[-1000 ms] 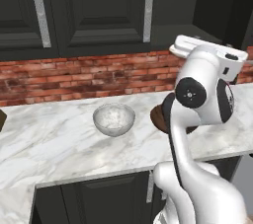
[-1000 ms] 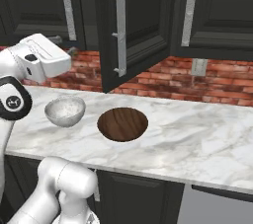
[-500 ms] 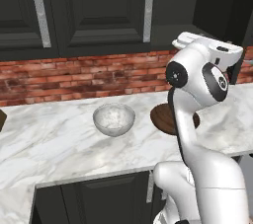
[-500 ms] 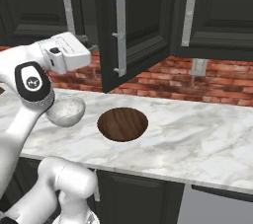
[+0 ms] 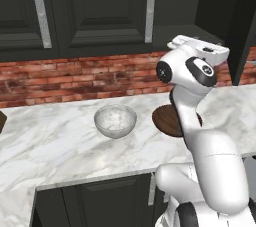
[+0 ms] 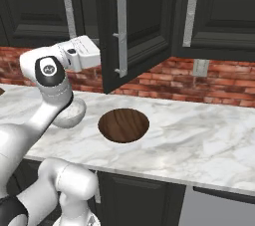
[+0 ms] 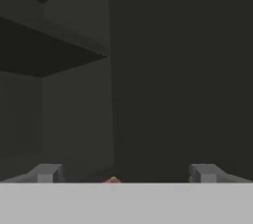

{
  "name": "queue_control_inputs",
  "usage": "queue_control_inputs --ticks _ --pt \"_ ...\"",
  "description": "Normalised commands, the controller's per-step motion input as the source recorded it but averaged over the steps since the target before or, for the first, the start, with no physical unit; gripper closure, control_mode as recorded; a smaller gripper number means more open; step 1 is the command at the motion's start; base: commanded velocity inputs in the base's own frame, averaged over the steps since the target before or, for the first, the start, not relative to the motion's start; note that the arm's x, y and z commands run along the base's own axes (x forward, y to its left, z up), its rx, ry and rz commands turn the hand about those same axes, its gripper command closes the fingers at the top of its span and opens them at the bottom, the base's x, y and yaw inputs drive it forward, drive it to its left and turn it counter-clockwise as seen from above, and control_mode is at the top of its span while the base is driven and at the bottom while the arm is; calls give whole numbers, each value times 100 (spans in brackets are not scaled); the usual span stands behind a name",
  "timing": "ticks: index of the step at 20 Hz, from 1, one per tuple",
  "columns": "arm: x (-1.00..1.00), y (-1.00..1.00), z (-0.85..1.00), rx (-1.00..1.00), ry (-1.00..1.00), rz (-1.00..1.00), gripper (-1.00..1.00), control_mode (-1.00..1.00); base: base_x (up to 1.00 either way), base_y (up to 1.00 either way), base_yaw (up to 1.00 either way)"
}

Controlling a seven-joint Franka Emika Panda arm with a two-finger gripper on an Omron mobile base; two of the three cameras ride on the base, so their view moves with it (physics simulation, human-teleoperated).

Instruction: Open the cabinet. Pick the bowls from the counter and place them in the cabinet. Then close the cabinet.

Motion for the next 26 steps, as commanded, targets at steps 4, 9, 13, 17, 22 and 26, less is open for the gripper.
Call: queue_control_inputs --ticks 4,9,13,17,22,26 --pt "24 -51 -1 0 1 -5 -100 -100 0 0 0" --pt "3 -62 -6 0 2 -8 -100 -100 0 0 0" --pt "-3 -84 -1 0 0 -12 -100 -100 0 0 0" --pt "-35 -100 0 7 -1 -17 -100 -100 0 0 0" --pt "0 -100 0 9 0 -4 -100 -100 0 0 0" --pt "0 -91 0 7 0 0 -100 -100 0 0 0"
